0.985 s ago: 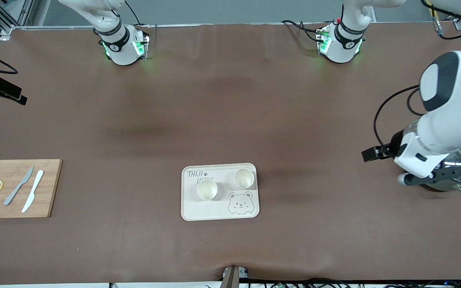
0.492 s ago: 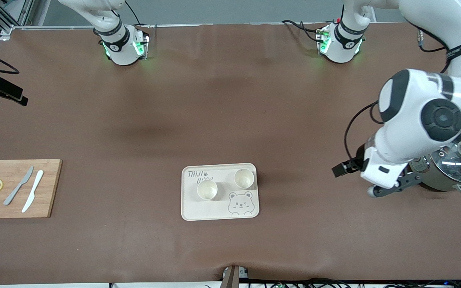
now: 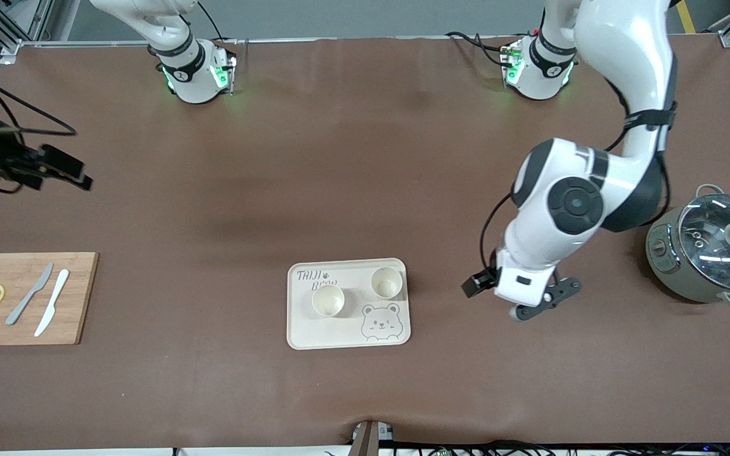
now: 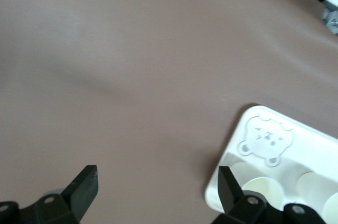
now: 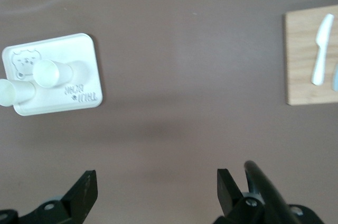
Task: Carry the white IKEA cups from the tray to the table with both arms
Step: 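Move the left gripper toward one cup while the right gripper reaches the other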
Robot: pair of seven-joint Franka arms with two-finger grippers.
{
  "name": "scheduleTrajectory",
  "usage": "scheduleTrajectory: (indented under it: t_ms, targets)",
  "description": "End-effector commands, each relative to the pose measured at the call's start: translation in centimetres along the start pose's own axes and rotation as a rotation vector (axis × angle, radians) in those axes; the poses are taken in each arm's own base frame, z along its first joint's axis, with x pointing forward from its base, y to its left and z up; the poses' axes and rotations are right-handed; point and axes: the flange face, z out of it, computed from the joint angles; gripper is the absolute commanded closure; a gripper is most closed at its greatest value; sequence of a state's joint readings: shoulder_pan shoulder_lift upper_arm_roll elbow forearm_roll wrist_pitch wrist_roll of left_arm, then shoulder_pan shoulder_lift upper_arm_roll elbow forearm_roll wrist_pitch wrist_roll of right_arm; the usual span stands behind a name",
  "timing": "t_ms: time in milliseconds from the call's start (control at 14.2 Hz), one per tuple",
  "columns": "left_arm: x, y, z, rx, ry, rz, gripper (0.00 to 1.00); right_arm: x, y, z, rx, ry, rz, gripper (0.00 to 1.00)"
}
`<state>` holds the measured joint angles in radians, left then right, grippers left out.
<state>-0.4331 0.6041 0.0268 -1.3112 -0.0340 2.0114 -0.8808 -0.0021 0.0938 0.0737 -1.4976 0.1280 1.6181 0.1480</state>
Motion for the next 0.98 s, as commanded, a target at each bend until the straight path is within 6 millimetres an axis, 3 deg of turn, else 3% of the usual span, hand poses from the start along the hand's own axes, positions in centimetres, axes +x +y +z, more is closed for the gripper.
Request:
scheduleTrajectory:
  t_ms: [0,141,352,633,915]
  targets:
    - [-1.0,1.9,1.3,-0.013,0.017,-0.024,0.00,1.7,-2.9,1.4,0.017,0.004,0.018,0.00]
    - [-2.4,3.2,2.6,-0.019,0.021,-0.022,0.00,2.6,-5.4,3.3,0.027,0.028,0.044,0.00]
    - [-4.0,5.1,4.9,-0.047,0.038,-0.063,0.00,4.8,-10.3,9.2,0.049,0.057,0.033,0.00]
    - [-6.8,7.0,8.0,-0.035,0.049,-0.051,0.00,5.9,-16.8,15.5,0.070,0.096,0.119,0.00]
    - [-10.0,8.6,10.9,-0.003,0.053,-0.040,0.00,7.1,-18.7,21.9,0.063,0.119,0.119,0.00]
